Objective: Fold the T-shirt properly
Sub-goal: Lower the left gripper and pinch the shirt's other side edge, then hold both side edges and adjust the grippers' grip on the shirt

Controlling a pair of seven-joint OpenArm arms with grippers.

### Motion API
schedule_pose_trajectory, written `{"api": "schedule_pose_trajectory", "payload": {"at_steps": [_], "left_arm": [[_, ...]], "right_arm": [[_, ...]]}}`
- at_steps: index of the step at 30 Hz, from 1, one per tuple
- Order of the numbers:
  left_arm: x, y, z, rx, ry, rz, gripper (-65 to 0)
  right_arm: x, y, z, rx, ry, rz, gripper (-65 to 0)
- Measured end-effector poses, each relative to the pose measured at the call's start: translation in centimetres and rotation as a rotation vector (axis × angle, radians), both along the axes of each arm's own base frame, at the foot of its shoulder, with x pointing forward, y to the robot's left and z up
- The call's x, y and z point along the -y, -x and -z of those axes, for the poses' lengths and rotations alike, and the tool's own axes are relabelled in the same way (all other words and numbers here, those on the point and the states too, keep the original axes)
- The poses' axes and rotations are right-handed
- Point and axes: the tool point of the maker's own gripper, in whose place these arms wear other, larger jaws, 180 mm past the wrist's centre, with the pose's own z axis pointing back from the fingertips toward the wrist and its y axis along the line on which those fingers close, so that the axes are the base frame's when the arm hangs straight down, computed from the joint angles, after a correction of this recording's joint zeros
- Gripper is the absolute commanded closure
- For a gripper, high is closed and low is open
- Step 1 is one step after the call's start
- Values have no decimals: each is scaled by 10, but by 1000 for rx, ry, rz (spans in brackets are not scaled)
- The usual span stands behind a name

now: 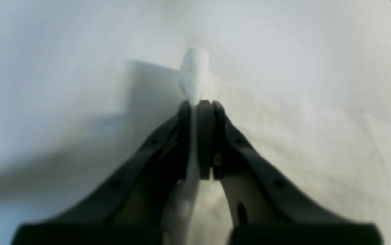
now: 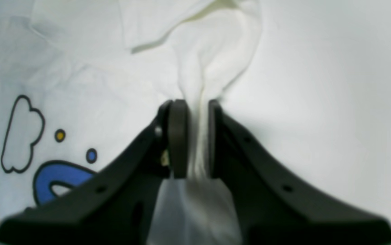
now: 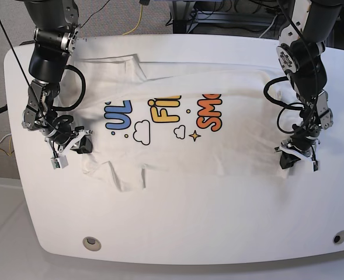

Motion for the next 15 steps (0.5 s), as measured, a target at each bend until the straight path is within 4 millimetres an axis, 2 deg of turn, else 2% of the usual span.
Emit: {"api": "schedule_pose_trajectory", "payload": {"at_steps": [7, 15], "left_arm": [[-22, -1, -24, 22, -90, 0, -27], [-16, -1, -33, 10, -127, 31, -27]], "right_arm": [[-1, 1, 0, -7, -1, -3, -105], [1, 4, -13, -32, 95, -61, -105]]}}
